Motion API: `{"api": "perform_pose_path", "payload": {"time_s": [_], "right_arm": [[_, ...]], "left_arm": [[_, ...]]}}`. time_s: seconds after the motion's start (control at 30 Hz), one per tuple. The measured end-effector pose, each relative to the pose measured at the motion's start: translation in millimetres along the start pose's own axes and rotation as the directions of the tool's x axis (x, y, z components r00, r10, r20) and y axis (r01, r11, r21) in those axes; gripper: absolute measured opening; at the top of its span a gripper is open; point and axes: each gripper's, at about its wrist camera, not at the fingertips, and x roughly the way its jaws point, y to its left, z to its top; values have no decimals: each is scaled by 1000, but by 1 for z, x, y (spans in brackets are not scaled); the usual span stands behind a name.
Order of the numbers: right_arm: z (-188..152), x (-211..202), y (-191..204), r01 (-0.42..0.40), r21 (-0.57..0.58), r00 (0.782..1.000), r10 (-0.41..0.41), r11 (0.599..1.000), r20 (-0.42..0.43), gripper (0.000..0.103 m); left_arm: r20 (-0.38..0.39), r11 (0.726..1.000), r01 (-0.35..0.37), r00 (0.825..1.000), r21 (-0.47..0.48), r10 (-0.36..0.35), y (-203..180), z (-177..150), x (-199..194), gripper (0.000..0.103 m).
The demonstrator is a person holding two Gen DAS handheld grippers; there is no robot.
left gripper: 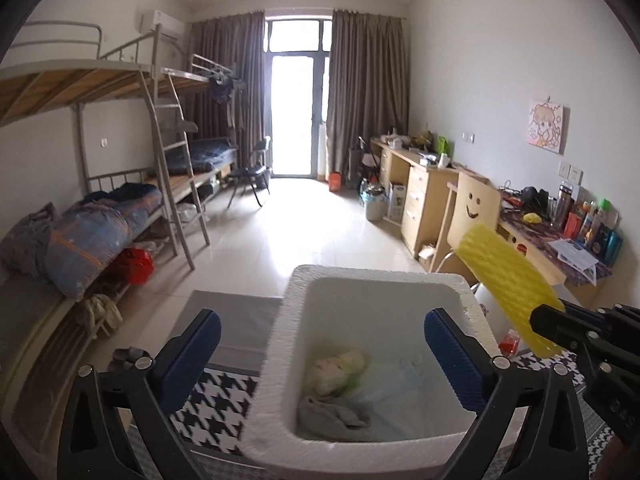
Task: Organize soft objects
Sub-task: 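Open the left tool over the foam box to drop the packet inside, then lower the yellow sponge into the foam box and open the right tool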
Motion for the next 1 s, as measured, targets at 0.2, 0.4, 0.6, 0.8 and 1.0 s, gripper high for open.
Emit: {"api": "perform_pose_path", "payload": {"time_s": [0.2, 0.4, 0.6, 0.8, 1.0], "right_arm": [[3, 6, 1, -29, 5, 1000, 29, 1000, -12, 14], [5, 12, 8, -49, -9, 999, 49, 999, -22, 14], [5, 21, 12, -88, -12, 995, 88, 996, -42, 14], [4, 31, 18, -117, -8, 991, 116, 993, -65, 14], [3, 35, 23, -134, -20, 988, 132, 991, -79, 14]], "left_arm": [[15, 1000, -11, 1000, -12, 11, 8, 0, -7, 102], [28, 999, -19, 999, -29, 20, 14, -4, -12, 102], [28, 998, -42, 999, -39, 44, 24, -8, -13, 102], [21, 997, -65, 998, -51, 66, 33, -13, -15, 102], [25, 996, -70, 997, -62, 71, 40, -15, -18, 102]]}}
